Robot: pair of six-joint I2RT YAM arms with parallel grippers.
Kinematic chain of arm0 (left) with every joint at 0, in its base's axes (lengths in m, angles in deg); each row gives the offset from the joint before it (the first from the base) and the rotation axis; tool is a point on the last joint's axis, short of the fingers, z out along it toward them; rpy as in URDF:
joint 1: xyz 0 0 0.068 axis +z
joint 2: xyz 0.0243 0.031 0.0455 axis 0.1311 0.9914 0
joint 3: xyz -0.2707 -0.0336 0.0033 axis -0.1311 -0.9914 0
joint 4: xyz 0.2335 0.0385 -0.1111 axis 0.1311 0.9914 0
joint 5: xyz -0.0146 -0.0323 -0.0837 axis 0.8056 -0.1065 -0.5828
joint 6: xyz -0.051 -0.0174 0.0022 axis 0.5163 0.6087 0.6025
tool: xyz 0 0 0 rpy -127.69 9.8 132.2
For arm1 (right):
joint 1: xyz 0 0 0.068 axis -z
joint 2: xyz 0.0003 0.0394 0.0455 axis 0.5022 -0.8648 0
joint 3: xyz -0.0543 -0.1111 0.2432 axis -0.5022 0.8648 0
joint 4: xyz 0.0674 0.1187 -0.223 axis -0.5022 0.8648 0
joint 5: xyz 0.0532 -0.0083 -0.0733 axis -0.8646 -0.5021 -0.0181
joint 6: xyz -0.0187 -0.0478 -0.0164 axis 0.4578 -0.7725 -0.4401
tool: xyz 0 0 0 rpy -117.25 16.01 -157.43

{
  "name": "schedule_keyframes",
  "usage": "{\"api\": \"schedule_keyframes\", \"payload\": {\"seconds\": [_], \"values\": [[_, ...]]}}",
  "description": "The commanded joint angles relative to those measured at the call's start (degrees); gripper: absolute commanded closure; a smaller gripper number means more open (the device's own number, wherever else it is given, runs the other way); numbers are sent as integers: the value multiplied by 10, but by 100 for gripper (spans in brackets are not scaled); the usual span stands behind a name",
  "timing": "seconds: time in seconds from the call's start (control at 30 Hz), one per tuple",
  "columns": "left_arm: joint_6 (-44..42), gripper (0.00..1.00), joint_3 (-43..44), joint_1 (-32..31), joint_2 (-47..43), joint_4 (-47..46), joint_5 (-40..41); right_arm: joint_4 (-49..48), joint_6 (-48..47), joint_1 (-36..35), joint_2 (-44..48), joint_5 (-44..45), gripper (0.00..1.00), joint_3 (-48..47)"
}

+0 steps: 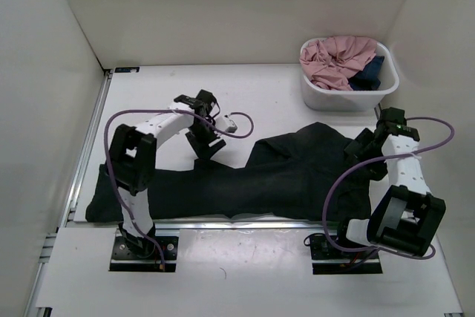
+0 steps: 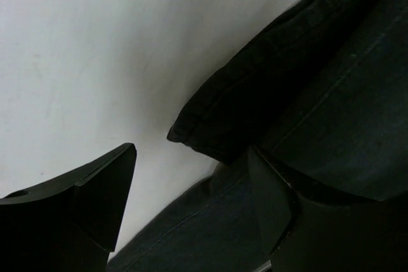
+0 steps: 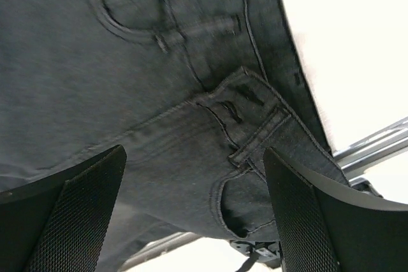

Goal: Fold and stack the trousers
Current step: Flatten the trousers out

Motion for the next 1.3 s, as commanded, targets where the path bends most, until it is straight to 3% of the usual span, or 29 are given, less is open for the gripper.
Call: {"api": "schedule_keyframes", "payload": {"seconds": [0.0, 0.23, 0.43, 0.47, 0.53, 0.57, 0.67, 0.73, 0.83, 1.0, 1.17, 1.27], "values": [[46, 19, -9, 6, 10, -23, 47, -27, 3, -5, 18, -11, 8, 28], [51, 22, -37, -10, 50, -60, 94, -52, 20, -10, 18, -27, 8, 76], [56, 27, -77, -34, 66, -45, 37, -64, 38, -22, 18, -6, 8, 96], [56, 33, -82, -40, 73, -45, 37, -64, 38, -22, 12, 6, 8, 96], [62, 73, -82, -40, 87, -45, 16, -70, 54, -22, 1, 28, 9, 103], [68, 86, -82, -40, 93, -45, 16, -70, 54, -22, -13, 28, 10, 103], [73, 86, -65, -40, 78, -40, 33, -85, 67, -22, -39, 15, 13, 122], [87, 86, -47, -34, 58, -40, 114, -93, 72, -22, -51, 9, 15, 140], [92, 86, 16, 1, 0, -46, 204, -99, 72, -22, -62, 9, 15, 161], [71, 86, 135, 76, -94, -83, 287, -110, 72, -22, -68, 17, 15, 186], [39, 86, 140, 91, -161, -118, 313, -116, 62, -22, -74, 17, 15, 196], [14, 86, 84, 108, -197, -159, 354, -116, 50, -22, -79, 17, 15, 196]]}}
